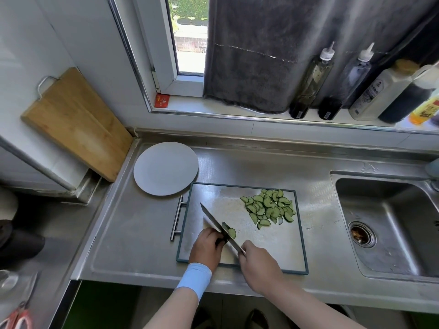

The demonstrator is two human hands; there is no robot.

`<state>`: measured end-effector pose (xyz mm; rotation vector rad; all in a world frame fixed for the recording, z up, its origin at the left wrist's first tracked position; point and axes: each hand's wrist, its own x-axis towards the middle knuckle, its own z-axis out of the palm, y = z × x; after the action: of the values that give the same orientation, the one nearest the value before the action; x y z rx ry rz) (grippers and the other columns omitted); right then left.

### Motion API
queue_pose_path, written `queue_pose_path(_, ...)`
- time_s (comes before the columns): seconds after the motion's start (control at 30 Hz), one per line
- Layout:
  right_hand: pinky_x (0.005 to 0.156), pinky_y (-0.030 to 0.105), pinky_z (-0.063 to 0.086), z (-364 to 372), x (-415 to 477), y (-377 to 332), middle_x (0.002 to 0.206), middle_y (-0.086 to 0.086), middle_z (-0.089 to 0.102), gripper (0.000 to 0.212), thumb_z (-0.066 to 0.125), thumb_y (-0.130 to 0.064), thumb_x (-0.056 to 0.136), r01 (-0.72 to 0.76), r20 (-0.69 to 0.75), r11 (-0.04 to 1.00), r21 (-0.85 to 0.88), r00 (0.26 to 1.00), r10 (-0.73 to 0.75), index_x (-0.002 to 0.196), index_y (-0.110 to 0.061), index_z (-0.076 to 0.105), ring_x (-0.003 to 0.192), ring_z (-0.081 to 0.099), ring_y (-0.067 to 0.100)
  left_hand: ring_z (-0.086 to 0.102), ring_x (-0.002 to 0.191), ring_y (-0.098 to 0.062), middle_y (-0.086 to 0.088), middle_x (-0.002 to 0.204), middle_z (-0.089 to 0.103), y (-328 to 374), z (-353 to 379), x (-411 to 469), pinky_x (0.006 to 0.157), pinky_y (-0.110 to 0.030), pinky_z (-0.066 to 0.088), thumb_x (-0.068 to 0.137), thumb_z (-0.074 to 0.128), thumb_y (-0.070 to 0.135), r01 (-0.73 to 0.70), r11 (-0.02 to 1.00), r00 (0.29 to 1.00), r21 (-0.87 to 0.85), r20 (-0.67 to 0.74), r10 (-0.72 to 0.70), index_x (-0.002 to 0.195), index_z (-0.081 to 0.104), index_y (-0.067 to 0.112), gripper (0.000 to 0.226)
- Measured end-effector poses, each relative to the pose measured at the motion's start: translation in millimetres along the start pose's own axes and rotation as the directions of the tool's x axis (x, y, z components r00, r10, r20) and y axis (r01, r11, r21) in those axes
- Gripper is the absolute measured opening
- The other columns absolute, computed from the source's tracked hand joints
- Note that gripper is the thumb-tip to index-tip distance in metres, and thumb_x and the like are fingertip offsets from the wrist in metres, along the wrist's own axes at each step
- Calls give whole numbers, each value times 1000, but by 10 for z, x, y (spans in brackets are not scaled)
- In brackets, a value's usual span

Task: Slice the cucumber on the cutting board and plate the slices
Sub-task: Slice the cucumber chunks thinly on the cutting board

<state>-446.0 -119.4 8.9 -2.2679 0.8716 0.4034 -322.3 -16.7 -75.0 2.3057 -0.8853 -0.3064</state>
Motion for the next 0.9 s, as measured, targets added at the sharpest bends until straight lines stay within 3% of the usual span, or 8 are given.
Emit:
queue_pose_path(0.13,53,27,33,-21,-93,57,77,-5,57,12,36,-33,103,22,7,1000,-11,1000,-22,96,-26,43,66,50,13,56,89,-11,5,93,64,16,-12,0,78,-13,37,80,70,19,25,1000,1000,1,0,-25,88,70,21,8)
queue_pose_path(0.53,60,36,37,53,62,43,81,1,59,13,35,-29,101,-21,68,1000,-5,997,22,96,-20,42,74,55,23,56,84,-10,7,88,63,10,6,-30,71,-14,41,76,73,14,9,1000,1000,-19,-21,-9,85,69,20,12)
queue_pose_path(0.9,58,35,34,40,154,-48,84,0,57,11,36,-28,100,-11,56,1000,14,998,11,96,-21,43,76,52,24,54,84,-12,4,89,61,6,39,-50,72,-18,44,75,73,9,-5,1000,999,-12,-40,4,86,68,18,15)
